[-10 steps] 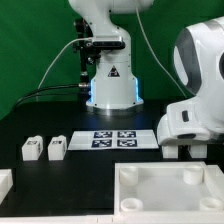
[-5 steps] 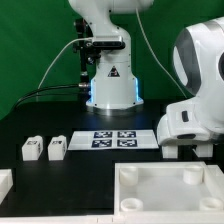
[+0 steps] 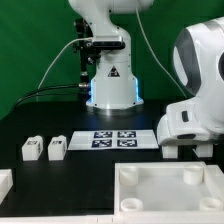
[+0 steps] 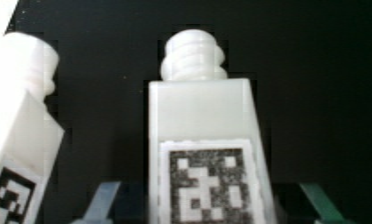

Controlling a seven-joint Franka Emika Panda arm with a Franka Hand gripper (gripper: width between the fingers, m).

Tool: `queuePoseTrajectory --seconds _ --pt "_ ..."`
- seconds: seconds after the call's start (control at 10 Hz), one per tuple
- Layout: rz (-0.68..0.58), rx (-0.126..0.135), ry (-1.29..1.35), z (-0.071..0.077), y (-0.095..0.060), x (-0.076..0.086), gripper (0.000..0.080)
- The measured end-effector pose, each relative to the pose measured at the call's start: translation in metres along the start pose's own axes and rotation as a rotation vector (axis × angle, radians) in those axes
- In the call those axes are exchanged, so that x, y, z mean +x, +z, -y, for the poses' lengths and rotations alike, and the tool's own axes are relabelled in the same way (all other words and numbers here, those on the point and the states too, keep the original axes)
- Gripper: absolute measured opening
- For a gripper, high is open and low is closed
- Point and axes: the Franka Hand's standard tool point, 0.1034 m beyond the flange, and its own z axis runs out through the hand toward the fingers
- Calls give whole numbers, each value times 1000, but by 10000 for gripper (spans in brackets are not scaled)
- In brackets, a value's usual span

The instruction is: Assemble one leg

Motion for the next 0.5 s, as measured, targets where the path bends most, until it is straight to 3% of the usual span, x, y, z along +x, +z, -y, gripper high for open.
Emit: queuePoseTrajectory --seconds 0.2,0.3,0.4,0.5 --pt "-1 1 1 -1 -1 0 291" --pt "-14 -5 -49 -9 -22 -1 291" --pt "-80 -4 -79 -21 -61 -6 291" --pt "-100 -2 -86 -31 -84 -20 291"
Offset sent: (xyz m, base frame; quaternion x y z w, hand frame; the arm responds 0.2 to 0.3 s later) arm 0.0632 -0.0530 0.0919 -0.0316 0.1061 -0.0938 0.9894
